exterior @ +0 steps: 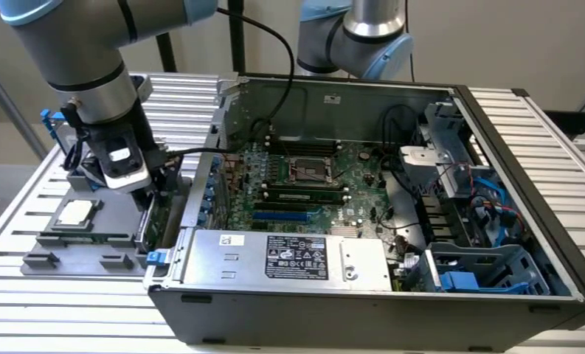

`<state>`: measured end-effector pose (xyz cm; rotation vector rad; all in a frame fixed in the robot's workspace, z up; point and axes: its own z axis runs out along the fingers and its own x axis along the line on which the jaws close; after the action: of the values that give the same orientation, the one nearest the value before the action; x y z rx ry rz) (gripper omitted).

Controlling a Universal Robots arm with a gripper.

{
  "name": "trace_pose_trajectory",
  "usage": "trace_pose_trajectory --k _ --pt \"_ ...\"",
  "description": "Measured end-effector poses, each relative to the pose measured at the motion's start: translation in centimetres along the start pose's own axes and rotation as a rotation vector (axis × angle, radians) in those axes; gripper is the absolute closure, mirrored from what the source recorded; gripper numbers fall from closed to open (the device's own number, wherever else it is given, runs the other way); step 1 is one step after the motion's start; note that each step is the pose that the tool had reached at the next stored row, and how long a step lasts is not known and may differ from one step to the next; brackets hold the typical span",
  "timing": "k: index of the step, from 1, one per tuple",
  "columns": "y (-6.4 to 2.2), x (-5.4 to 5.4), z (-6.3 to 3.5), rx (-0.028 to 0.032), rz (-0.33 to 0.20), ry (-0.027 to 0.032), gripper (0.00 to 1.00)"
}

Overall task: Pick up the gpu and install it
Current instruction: 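Pick up the gpu and move the gpu toward the slot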

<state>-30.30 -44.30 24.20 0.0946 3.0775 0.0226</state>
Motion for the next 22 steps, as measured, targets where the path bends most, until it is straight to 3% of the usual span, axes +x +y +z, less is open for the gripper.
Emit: trace_pose_trajectory --k 14,15,22 --pt "-0.01 0.02 0.26 -0.0027 -0.003 -0.0005 0.0" --pt "-0.01 0.02 0.26 -0.0026 -0.003 -0.0002 1.0" --pt "-0.01 0.02 0.27 -0.0028 -0.003 -0.0006 1.0"
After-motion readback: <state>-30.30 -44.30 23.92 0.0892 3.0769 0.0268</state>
